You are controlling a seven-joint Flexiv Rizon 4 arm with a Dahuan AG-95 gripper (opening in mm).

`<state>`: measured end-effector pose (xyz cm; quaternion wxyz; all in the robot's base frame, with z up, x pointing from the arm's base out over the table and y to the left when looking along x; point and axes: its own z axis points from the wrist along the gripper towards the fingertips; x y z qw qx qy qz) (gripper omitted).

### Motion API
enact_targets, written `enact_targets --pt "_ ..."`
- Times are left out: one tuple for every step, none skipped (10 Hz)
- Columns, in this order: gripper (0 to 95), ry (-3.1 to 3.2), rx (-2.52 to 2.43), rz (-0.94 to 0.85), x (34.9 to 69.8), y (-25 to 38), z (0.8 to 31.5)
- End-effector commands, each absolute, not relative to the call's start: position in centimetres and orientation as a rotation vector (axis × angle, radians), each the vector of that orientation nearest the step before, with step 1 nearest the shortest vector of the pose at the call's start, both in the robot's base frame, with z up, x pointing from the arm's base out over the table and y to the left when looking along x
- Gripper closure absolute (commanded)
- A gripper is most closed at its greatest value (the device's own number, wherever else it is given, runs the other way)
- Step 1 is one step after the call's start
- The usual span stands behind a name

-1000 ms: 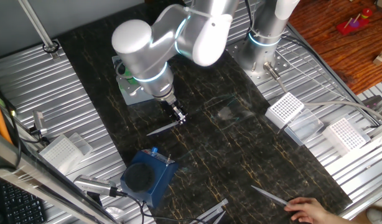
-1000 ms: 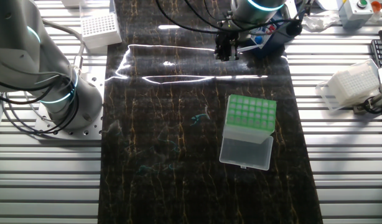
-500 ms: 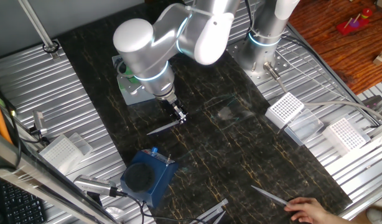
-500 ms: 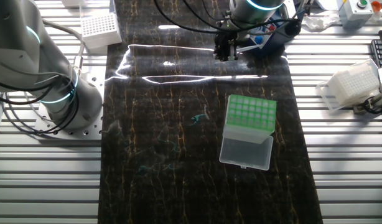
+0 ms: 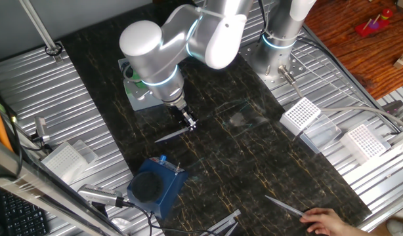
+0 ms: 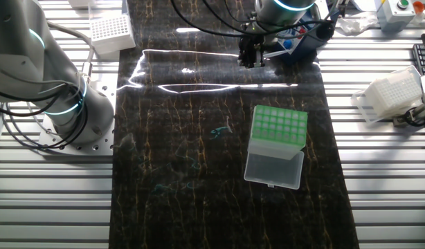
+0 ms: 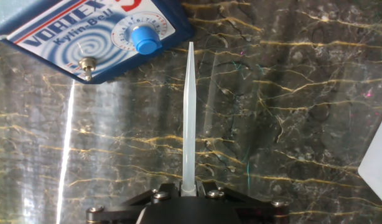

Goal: Insert a large pipette tip into the holder for large pipette tips

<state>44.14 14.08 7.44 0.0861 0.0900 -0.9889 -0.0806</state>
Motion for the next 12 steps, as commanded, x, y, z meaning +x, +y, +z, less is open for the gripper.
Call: enact_targets --pt "95.0 -2.950 0.270 -0.241 44.20 14.12 7.44" --pt "95.0 -2.953 0.270 -0.242 44.20 14.12 7.44" --pt "95.0 -2.953 0.270 -0.240 44.20 14.12 7.44" --pt "95.0 -2.955 0.271 -0.238 44.20 14.12 7.44" --pt "95.0 -2.957 0.269 -0.237 44.20 14.12 7.44" --pt "95.0 -2.956 0.268 -0.236 44.20 14.12 7.44" --pt "95.0 -2.957 0.266 -0.236 44.20 14.12 7.44" --pt "95.0 -2.959 0.267 -0.235 44.20 14.12 7.44" --pt "95.0 -2.960 0.267 -0.236 44.20 14.12 7.44" --pt "95.0 -2.961 0.247 -0.235 44.20 14.12 7.44" --pt "95.0 -2.977 0.235 -0.232 44.21 14.12 7.44" --pt "95.0 -2.984 0.228 -0.233 44.21 14.12 7.44"
